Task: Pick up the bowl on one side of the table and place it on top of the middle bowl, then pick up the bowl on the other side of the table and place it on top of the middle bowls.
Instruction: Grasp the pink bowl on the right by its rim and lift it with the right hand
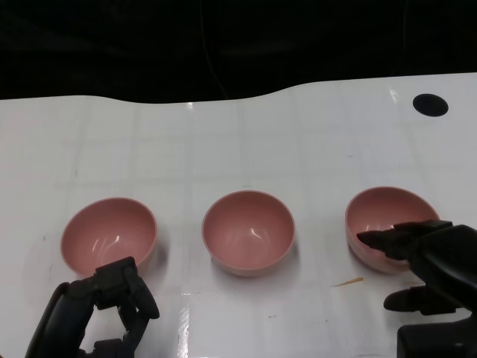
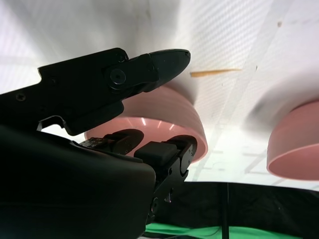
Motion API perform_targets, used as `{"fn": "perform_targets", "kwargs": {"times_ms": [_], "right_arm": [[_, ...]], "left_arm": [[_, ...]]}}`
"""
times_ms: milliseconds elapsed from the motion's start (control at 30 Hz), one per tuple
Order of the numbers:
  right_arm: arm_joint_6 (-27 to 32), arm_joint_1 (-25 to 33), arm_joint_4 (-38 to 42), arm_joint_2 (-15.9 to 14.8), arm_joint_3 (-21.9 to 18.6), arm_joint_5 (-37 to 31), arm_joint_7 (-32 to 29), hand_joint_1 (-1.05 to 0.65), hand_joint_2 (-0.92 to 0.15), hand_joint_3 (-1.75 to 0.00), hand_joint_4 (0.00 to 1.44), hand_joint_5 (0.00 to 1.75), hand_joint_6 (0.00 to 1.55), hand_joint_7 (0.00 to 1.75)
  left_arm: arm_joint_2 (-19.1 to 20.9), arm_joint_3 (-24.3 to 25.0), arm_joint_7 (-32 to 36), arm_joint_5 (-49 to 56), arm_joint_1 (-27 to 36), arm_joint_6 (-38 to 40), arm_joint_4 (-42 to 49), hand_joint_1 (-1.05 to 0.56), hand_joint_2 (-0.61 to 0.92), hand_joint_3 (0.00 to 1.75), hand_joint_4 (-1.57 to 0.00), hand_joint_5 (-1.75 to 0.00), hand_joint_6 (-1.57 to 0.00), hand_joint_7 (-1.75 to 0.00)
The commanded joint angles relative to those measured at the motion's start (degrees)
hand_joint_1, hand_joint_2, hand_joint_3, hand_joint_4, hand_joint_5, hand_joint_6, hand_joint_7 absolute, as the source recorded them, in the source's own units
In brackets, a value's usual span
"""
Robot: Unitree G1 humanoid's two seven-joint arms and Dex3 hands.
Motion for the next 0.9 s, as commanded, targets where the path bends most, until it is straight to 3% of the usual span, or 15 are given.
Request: {"fn": "perform_targets", "kwargs": {"times_ms": [33,567,900], "right_arm": [[-1.4,-1.9,2.8,-1.1,0.5,1.0,-1.6,-0.82,-0.92,-0.08,0.5,0.03,0.48,0.02],[-10.9,-9.2,21.9,0.5,4.3,2.1,-16.1,-0.55,-0.91,-0.01,0.82,0.06,0.73,0.04],[-14.0,-12.5,31.0,0.9,7.7,1.5,-22.6,-0.5,-0.92,-0.03,0.94,0.08,0.83,0.04]], "left_arm": [[0.6,0.1,0.6,0.2,0.4,0.4,-0.2,-0.08,0.49,1.19,-0.84,-1.7,-0.77,-1.46],[0.6,0.1,0.7,0.1,0.5,0.7,-0.2,-0.08,0.5,1.16,-0.83,-1.69,-0.77,-1.45],[0.6,0.1,0.9,0.4,0.4,0.1,0.0,-0.08,0.5,1.18,-0.84,-1.69,-0.77,-1.45]]}}
